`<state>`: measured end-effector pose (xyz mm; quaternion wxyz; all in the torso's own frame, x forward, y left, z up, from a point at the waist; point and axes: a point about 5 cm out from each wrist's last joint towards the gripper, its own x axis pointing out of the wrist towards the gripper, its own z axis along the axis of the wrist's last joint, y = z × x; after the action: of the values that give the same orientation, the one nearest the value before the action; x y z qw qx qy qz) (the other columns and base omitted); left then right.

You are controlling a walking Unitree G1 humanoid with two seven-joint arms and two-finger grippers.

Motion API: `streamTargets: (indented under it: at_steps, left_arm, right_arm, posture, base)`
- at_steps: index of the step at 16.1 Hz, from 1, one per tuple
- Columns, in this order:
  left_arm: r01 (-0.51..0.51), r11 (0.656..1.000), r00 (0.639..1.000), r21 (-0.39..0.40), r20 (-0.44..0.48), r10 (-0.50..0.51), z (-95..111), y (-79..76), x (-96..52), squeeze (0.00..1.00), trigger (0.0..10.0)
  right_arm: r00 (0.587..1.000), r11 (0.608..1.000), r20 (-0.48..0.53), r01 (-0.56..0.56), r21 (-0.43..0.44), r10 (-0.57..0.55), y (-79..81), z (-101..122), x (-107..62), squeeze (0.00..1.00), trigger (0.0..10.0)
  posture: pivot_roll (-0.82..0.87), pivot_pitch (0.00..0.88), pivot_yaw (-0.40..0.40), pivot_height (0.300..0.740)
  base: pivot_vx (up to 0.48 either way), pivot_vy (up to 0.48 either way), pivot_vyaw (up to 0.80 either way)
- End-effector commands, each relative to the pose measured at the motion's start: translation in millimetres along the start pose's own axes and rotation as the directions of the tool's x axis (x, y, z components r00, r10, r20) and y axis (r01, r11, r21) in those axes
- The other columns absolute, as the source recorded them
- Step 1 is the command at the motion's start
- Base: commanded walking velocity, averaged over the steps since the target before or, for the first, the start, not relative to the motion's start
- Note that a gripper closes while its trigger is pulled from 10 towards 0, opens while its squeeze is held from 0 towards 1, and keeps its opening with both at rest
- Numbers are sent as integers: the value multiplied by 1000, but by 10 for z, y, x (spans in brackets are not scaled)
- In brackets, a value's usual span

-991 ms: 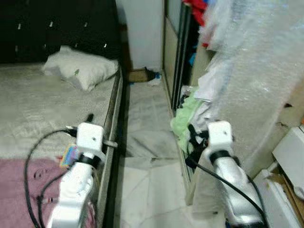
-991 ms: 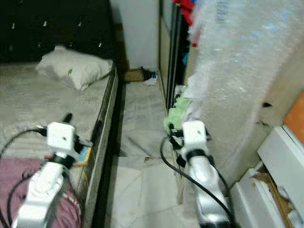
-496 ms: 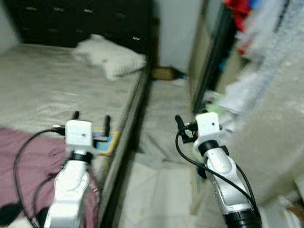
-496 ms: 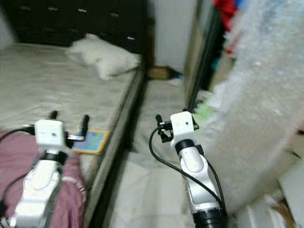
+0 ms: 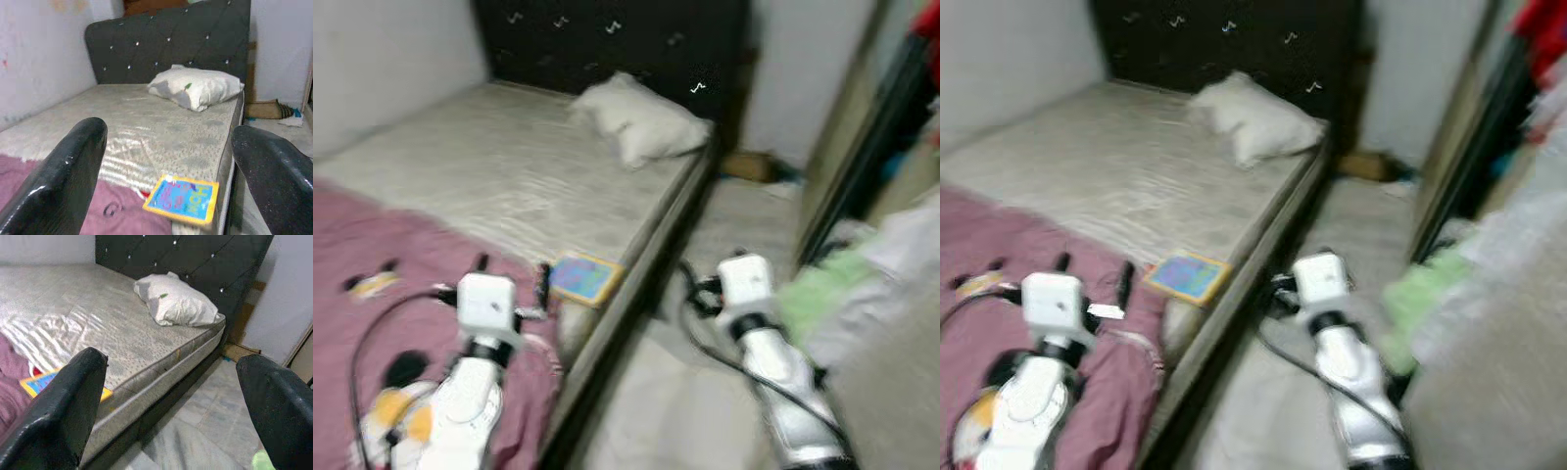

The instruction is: Clean up the room

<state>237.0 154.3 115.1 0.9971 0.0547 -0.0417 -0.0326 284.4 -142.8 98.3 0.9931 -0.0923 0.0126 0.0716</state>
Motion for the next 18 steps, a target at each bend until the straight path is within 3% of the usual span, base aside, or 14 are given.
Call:
streamTargets:
  at_steps: [1,6,13,18]
  left_arm:
    - [-12,1000,1000,11,7,12,25,49,-11,0,10000]
    - [8,1000,1000,-3,-6,-8,32,-25,-69,0,10000]
    - [4,1000,1000,7,-6,-4,62,23,-107,0,10000]
    - [-3,1000,1000,17,-26,3,51,64,-90,0,10000]
  right_arm:
    - [1000,1000,23,-12,13,12,41,64,26,0,10000]
    - [999,1000,37,-27,15,27,45,147,36,0,10000]
    - [999,999,36,-39,18,38,59,173,78,0,10000]
    - [999,1000,49,-11,8,10,-59,229,138,0,10000]
  posture:
    - [-36,0,-32,740]
    - [-39,0,-58,740]
    - [-12,14,-82,740]
    - [-23,14,-73,740]
  base:
    - [0,0,756]
    - [0,0,758]
    - [0,0,758]
    - [0,0,756]
